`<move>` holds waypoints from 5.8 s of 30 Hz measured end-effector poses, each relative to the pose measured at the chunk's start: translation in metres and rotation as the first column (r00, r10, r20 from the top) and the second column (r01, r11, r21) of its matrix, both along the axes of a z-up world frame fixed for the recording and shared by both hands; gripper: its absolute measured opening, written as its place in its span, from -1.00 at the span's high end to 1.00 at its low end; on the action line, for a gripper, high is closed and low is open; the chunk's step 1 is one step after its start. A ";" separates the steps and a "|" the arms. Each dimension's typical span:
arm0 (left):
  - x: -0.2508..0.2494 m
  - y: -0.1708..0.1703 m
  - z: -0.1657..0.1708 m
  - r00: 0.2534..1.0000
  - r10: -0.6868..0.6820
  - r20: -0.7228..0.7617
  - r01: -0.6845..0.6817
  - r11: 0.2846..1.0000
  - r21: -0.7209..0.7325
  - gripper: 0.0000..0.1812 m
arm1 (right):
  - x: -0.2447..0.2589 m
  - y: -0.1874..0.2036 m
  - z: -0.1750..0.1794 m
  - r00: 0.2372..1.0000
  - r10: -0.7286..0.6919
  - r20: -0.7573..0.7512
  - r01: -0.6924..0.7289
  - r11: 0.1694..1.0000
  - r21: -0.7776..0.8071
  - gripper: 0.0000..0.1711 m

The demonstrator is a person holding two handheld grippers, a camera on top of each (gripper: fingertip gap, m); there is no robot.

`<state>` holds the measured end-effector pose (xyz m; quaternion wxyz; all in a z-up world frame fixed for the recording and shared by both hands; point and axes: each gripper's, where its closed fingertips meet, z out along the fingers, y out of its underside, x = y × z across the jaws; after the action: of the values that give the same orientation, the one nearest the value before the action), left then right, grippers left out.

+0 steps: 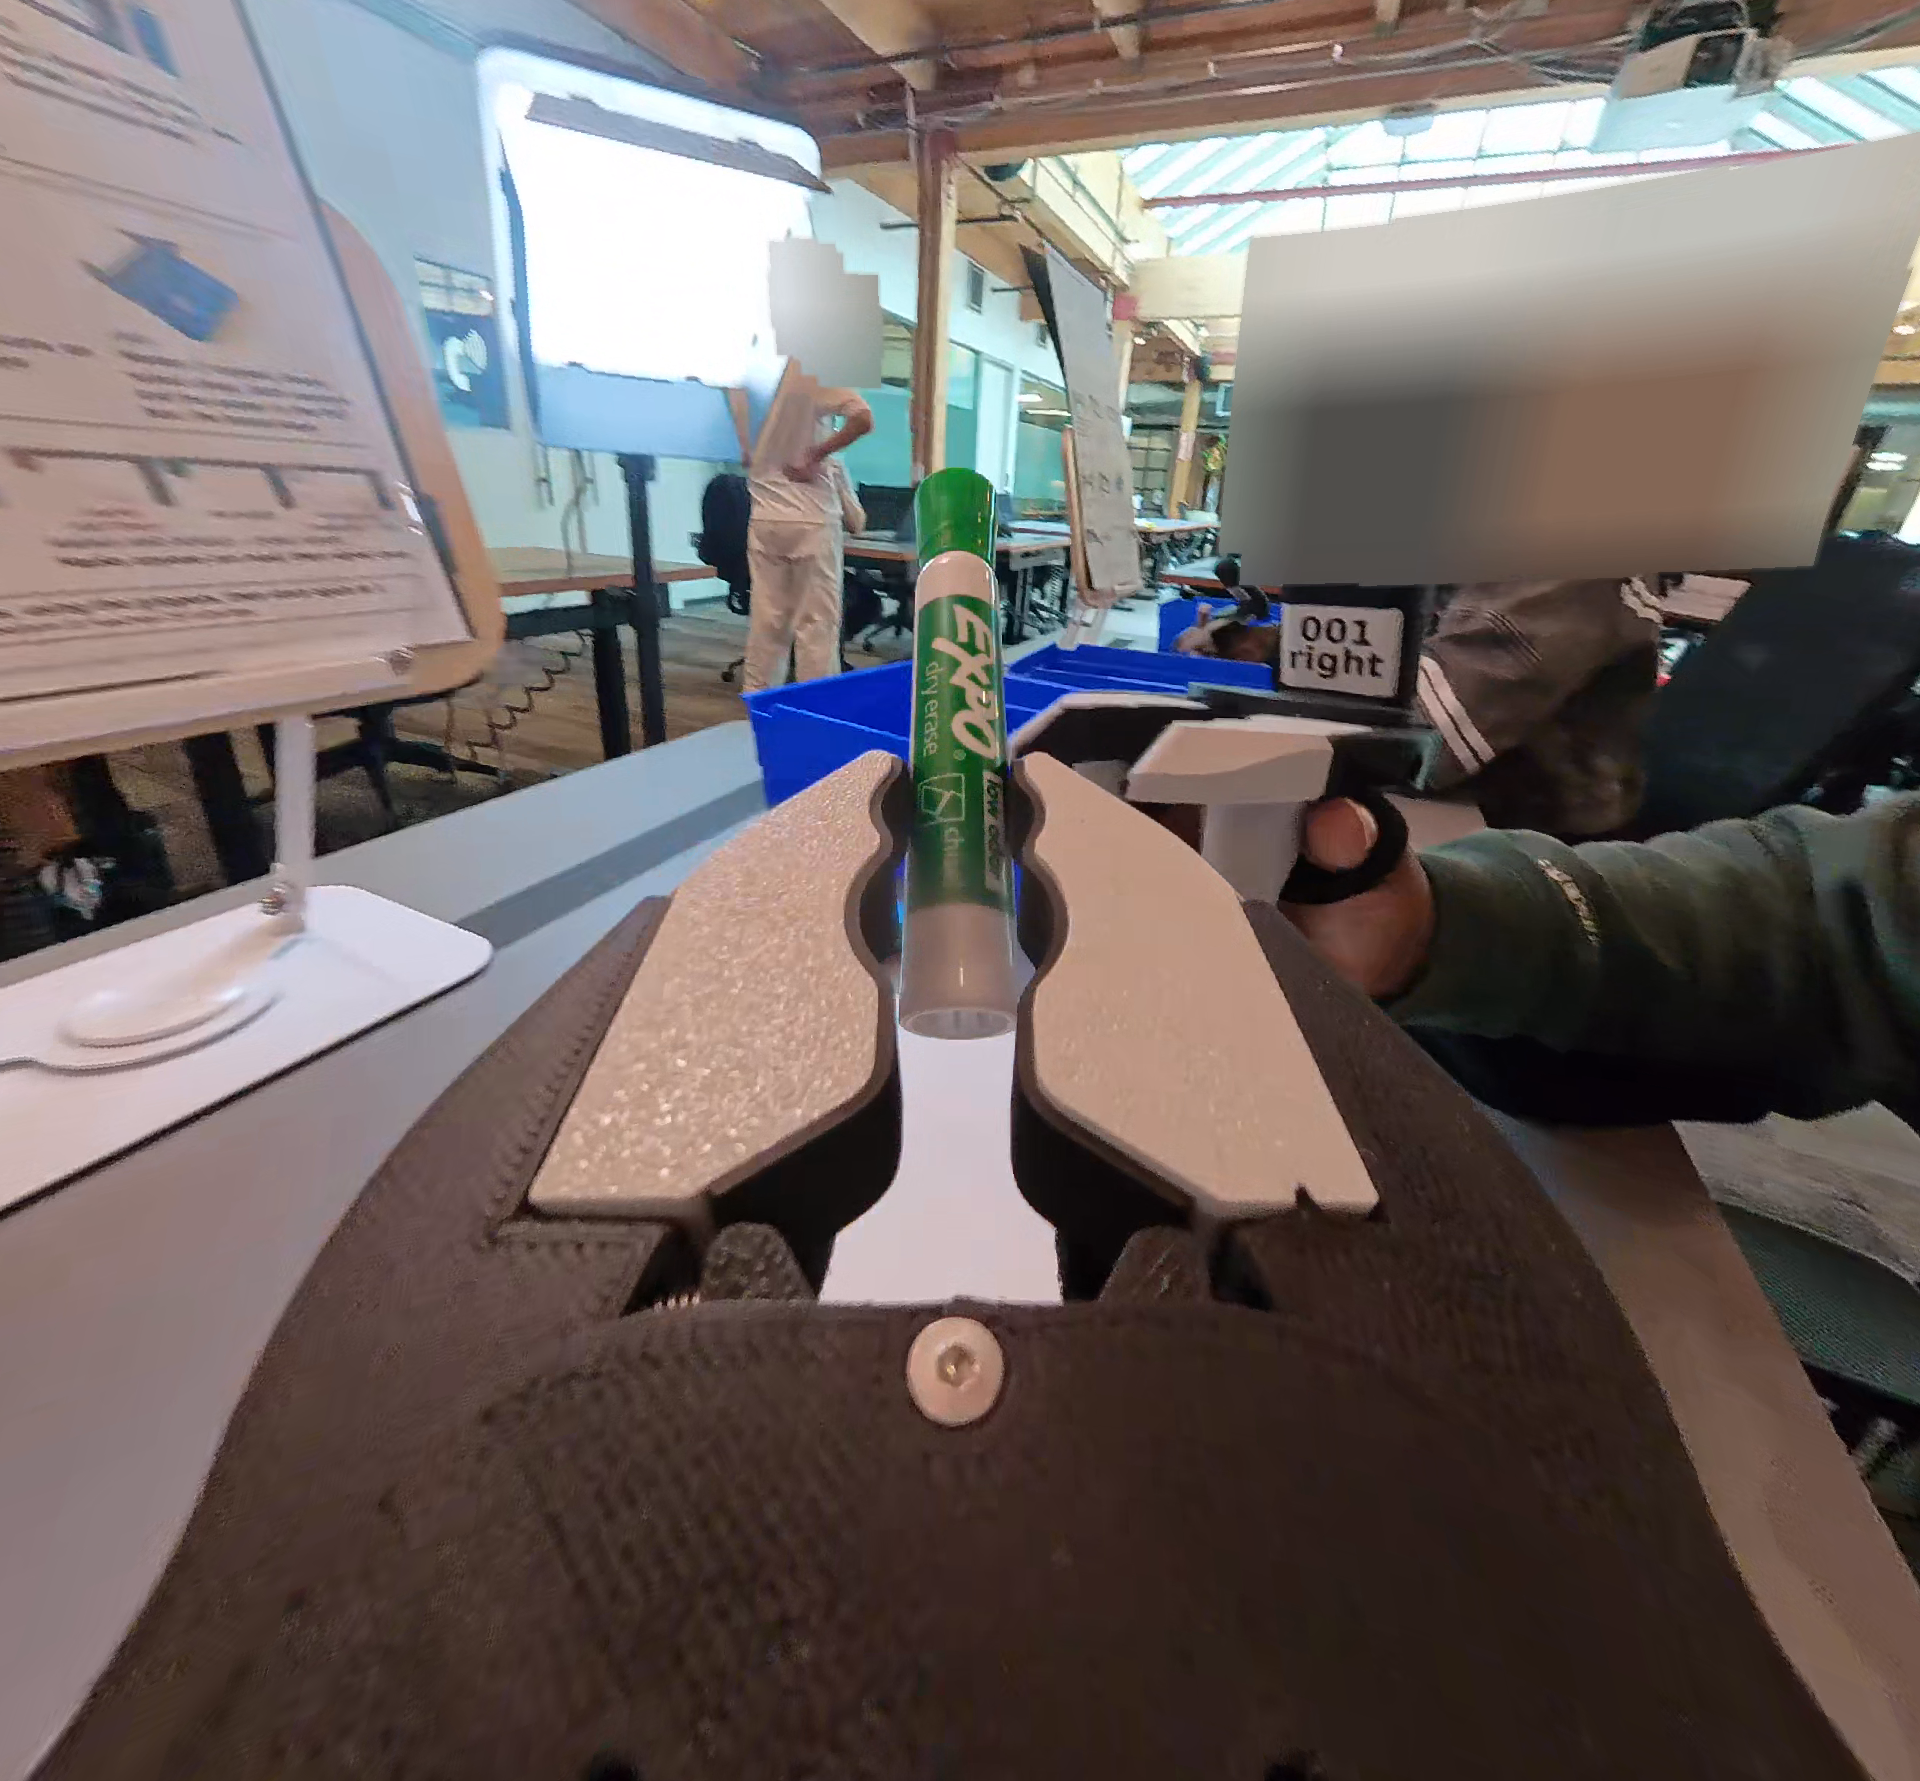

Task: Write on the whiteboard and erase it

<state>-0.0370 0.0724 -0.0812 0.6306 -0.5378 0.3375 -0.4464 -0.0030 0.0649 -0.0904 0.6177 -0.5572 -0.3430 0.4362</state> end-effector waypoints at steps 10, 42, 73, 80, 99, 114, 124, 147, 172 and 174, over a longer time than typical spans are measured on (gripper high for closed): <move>0.035 -0.019 -0.040 0.987 -0.070 -0.143 0.069 0.998 -0.014 0.79 | -0.004 -0.006 -0.004 0.996 0.062 -0.059 -0.069 0.990 -0.123 0.78; 0.019 -0.013 -0.044 0.931 -0.070 -0.359 0.097 0.994 0.056 0.78 | 0.001 -0.001 -0.046 0.450 -0.679 0.580 -0.021 0.641 0.767 0.79; -0.001 -0.054 0.009 0.829 -0.539 0.152 0.555 0.826 -0.095 0.78 | -0.001 -0.058 0.002 0.859 -0.226 0.459 -0.176 0.711 0.681 0.71; -0.003 -0.054 0.012 0.820 -0.543 0.179 0.564 0.820 -0.096 0.78 | 0.002 -0.060 0.005 0.864 -0.238 0.444 -0.163 0.701 0.694 0.72; 0.007 -0.039 -0.033 0.888 -0.235 -0.396 0.310 0.941 0.137 0.72 | 0.014 -0.049 -0.005 0.856 -0.064 0.512 -0.190 0.884 0.428 0.76; 0.004 -0.039 -0.041 0.827 -0.037 -0.560 0.261 0.909 0.325 0.77 | 0.016 -0.044 -0.020 0.877 0.142 0.459 -0.265 0.940 0.217 0.77; 0.006 -0.046 -0.041 0.837 -0.088 -0.541 0.298 0.901 0.315 0.77 | 0.014 -0.047 -0.025 0.874 0.189 0.447 -0.293 0.940 0.176 0.77; -0.002 -0.037 -0.041 0.828 -0.172 -0.533 0.344 0.907 0.242 0.78 | 0.008 -0.036 -0.031 0.887 0.213 0.409 -0.295 0.944 0.148 0.77; -0.055 -0.004 0.001 0.923 -0.332 -0.195 0.332 0.943 -0.031 0.79 | 0.076 -0.010 0.003 0.929 0.009 0.369 -0.127 0.947 0.296 0.77; -0.056 -0.005 0.001 0.923 -0.335 -0.192 0.335 0.942 -0.030 0.79 | 0.076 -0.010 0.002 0.931 0.014 0.364 -0.127 0.949 0.287 0.77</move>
<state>-0.0929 0.0676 -0.0805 0.5101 -0.5120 0.4850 -0.4924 0.0730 0.0550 -0.0887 0.6076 -0.5119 -0.5329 0.2913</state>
